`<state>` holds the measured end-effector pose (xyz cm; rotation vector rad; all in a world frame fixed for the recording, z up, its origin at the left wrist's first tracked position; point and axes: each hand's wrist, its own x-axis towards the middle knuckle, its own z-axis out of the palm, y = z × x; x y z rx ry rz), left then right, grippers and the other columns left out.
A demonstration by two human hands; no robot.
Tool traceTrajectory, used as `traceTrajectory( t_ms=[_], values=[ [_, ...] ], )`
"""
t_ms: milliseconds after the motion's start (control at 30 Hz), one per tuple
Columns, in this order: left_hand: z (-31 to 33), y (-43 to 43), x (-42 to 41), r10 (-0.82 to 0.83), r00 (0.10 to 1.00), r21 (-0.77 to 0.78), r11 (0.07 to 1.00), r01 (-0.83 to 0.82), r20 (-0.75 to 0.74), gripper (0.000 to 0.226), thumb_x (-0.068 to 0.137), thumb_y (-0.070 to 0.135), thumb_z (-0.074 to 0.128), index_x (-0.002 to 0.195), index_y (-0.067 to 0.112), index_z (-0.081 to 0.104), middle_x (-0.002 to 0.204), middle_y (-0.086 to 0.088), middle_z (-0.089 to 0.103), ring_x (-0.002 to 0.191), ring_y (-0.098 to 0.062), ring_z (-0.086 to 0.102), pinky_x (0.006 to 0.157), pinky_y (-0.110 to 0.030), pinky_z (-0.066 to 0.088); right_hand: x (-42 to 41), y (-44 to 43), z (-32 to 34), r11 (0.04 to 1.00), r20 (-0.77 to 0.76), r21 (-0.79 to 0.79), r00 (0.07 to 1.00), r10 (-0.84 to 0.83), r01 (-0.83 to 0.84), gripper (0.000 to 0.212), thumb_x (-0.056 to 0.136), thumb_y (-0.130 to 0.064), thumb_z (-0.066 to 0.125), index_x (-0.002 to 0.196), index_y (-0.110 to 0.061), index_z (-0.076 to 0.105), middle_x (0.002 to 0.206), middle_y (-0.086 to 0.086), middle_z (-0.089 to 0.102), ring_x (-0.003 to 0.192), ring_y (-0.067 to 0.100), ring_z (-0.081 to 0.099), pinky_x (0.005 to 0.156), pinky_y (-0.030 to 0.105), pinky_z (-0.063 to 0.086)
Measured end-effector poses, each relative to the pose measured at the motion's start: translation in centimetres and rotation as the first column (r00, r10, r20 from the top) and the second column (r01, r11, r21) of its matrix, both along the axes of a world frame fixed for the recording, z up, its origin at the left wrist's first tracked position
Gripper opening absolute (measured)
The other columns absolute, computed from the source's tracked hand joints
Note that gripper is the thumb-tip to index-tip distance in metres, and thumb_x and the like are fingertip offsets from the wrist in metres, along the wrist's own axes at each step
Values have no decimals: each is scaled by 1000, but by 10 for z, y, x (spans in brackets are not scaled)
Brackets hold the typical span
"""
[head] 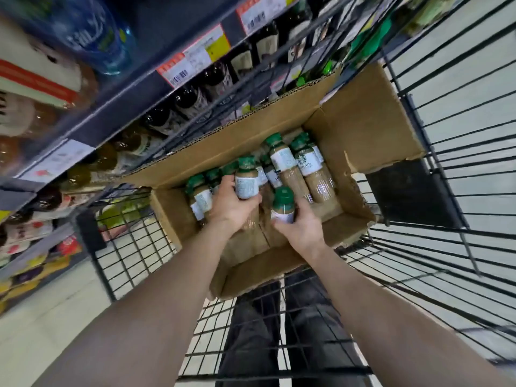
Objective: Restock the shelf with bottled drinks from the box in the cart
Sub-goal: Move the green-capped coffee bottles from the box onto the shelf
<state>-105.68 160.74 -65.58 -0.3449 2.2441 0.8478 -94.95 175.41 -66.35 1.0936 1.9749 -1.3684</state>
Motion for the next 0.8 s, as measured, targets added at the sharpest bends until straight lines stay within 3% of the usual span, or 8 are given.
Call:
traceTrajectory(
  t_ms=[67,167,267,367,500,567,667,800],
  values=[
    [19,-9,6,-4,1000,4,1000,4,-16,63,77,31,86,129,22,51,105,11,60,99,-16,61,83,-31,48,-3,-1,17,1000,-25,-10,1000,-19,19,61,79,-37,80,135,-30,54,107,-10,70,100,10,64,95,26,49],
    [52,-20,11,-18,997,45,999,22,-80,66,73,29,89,127,21,52,97,14,63,94,-16,67,81,-29,51,-7,-2,43,997,-66,-38,996,-67,64,68,73,-46,79,135,-34,55,112,-15,72,105,8,67,101,33,52],
    [93,-31,13,-17,990,97,995,31,-139,64,73,27,90,126,22,54,90,22,60,82,-7,64,72,-21,43,-7,-6,79,996,-121,-50,990,-74,68,59,77,-36,82,129,-39,55,103,-20,72,96,2,69,93,26,55],
    [134,-42,19,-25,975,127,990,54,-219,66,70,33,93,122,25,53,98,15,64,85,-8,66,67,-17,44,-6,-17,122,995,-198,-63,976,-88,77,55,78,-33,84,126,-36,56,104,-16,72,92,-2,67,79,15,50],
    [182,-58,34,13,960,177,984,38,-279,69,69,34,94,122,30,50,99,12,67,83,-2,66,61,-13,48,4,-34,173,996,-306,-26,948,-87,83,41,74,-34,86,105,-41,60,100,-11,74,93,9,71,86,29,57],
    [205,-65,43,27,945,188,981,36,-325,70,68,36,94,123,28,51,103,9,69,86,-9,68,71,-23,54,9,-40,200,997,-347,-28,934,-81,76,43,79,-27,85,114,-32,61,103,-7,73,95,14,71,88,29,57],
    [244,-77,63,40,925,205,978,42,-378,75,74,31,92,135,21,49,111,8,65,94,-13,66,84,-29,52,22,-47,242,998,-398,2,916,-59,65,48,81,-34,83,122,-29,58,106,-9,70,99,14,68,94,36,54],
    [295,-93,98,73,873,211,977,35,-481,78,77,31,90,142,17,47,122,6,62,104,-10,58,89,-28,48,47,-57,288,1000,-460,16,888,4,4,89,73,-59,76,148,-22,45,137,0,59,124,21,59,106,46,49]
  ],
)
